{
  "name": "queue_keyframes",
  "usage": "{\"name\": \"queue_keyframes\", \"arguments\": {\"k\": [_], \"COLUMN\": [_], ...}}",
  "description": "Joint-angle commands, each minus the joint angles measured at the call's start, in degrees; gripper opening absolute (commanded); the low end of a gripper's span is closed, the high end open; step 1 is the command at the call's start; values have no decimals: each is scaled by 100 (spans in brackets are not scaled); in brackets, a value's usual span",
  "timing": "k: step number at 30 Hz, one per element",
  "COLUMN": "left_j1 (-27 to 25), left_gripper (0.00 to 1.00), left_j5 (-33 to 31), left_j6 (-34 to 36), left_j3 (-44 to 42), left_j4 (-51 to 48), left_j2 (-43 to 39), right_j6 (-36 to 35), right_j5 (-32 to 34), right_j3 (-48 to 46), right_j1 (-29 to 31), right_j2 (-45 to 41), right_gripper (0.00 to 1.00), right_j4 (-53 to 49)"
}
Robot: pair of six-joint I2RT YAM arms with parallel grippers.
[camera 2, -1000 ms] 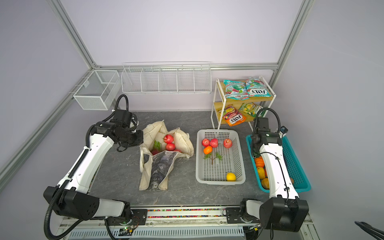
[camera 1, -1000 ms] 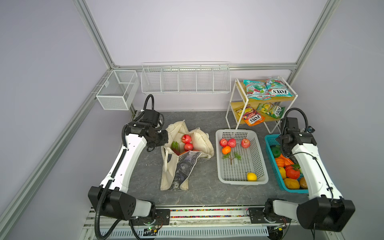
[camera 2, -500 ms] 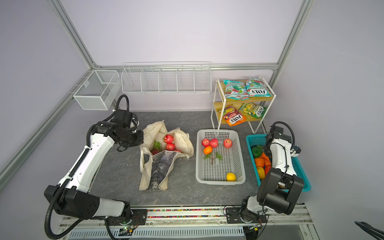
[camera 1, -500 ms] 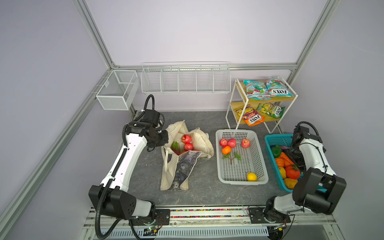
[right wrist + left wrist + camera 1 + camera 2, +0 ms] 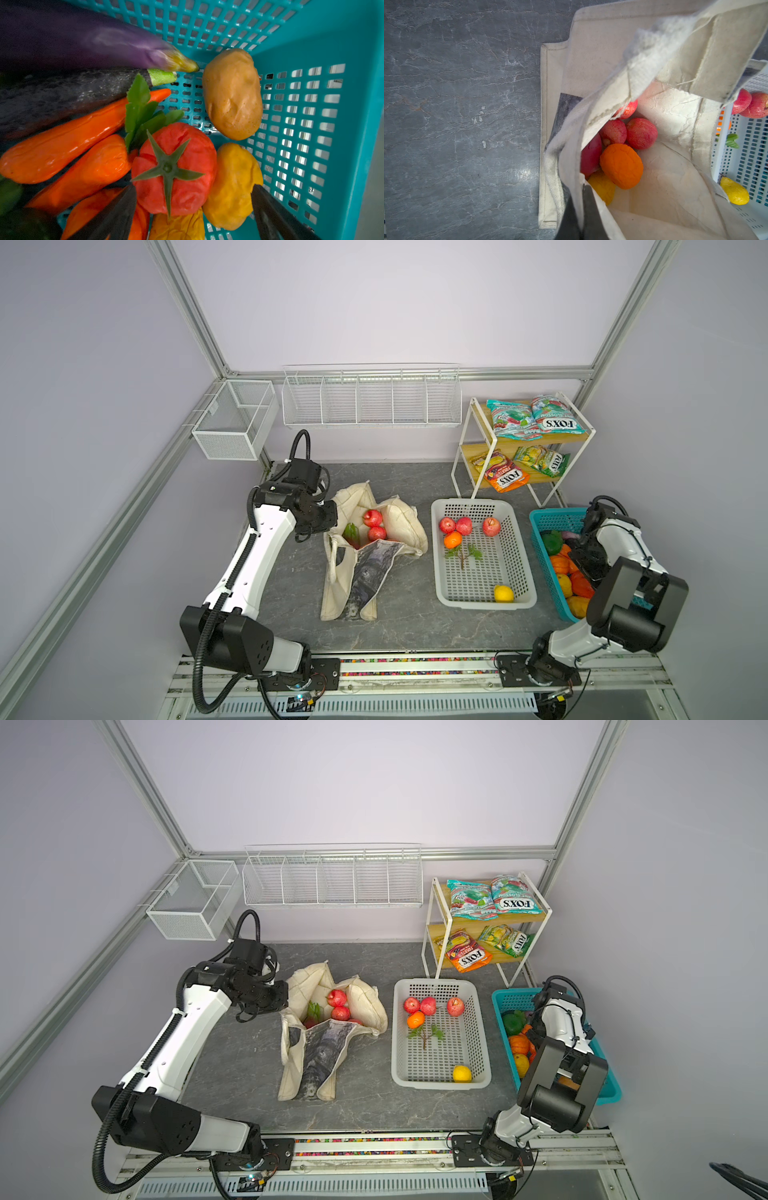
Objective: Place the food into the grocery bag and tie it
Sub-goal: 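Move the right gripper over the teal basket and lower toward the vegetables, then close the right gripper on the red tomato and lift it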
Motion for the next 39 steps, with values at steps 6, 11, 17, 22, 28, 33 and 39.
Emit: {"name": "queue_keyframes", "arguments": {"k": [6, 11, 17, 22, 28, 33, 39], "left_j1": [23, 23, 23, 23, 23, 23, 23], "left_gripper": [0, 0, 0, 0, 0, 0, 0], "left_j5": [26, 31, 62, 79, 53, 53, 57], "left_j6": [100, 59, 39, 39, 65, 57, 64], "left_j3": [91, 153, 158, 195, 253, 286, 319], "left_j4": [-82, -65, -31, -42, -82, -86, -64], "left_j2": [60, 86, 121, 162, 183, 210, 242], "right_j6": [-555, -895, -1081, -1102, -1084, -1067, -1063], "right_j5": [-473, -419, -360, -529, -716, -808, -814], "right_j3": [-32, 86, 132, 71, 44, 44, -7], "right_j1": [-189, -195, -246, -286, -299, -299, -295], "right_j2": [555, 587, 704, 846, 996, 977, 730], "right_gripper": [89, 89, 89, 89, 89, 90, 96], "right_j4": [287, 501, 544, 614, 636, 645, 723]}}
